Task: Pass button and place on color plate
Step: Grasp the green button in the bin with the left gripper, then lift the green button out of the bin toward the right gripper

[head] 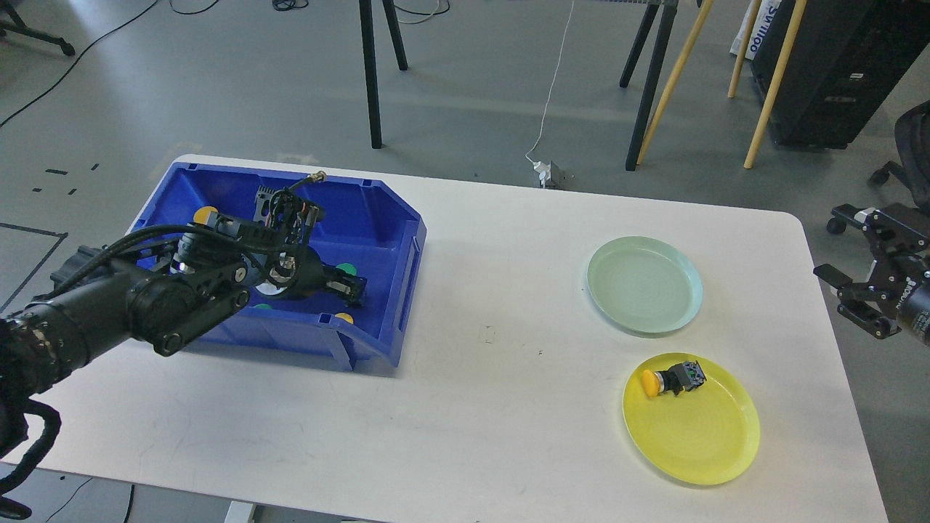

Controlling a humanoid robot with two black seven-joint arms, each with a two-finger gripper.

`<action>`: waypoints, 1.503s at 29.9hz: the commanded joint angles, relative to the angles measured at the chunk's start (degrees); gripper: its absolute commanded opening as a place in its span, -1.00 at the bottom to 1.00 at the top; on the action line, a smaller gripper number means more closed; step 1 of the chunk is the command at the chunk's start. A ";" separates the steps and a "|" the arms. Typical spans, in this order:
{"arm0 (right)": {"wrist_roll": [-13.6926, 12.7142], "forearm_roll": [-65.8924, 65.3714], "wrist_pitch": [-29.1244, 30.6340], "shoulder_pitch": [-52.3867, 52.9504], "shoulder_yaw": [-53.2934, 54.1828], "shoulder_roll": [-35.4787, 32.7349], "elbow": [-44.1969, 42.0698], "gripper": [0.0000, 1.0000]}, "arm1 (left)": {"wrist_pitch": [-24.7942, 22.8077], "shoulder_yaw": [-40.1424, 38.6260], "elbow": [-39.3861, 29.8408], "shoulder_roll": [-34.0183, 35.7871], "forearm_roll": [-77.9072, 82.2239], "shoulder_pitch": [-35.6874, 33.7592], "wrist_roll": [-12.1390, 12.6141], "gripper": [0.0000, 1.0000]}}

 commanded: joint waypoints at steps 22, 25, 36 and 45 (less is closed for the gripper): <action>-0.27 0.01 -1.94 9.49 0.71 5.91 -1.23 0.84 | 0.00 -20.13 -25.66 25.02 -23.61 -1.20 -4.47 -0.77; -0.18 0.10 -2.20 12.12 0.97 8.46 -0.96 0.84 | 0.00 -25.24 -25.04 20.02 -31.53 -1.64 -3.77 -0.77; -0.79 0.89 -3.43 19.07 3.26 15.32 0.88 0.84 | 0.00 -26.04 -13.63 -2.21 -47.02 -10.43 -0.34 -0.77; -1.76 1.06 -4.22 22.76 3.17 22.53 2.82 0.84 | 0.00 -26.31 -5.53 -13.04 -47.28 -12.10 -0.25 -0.77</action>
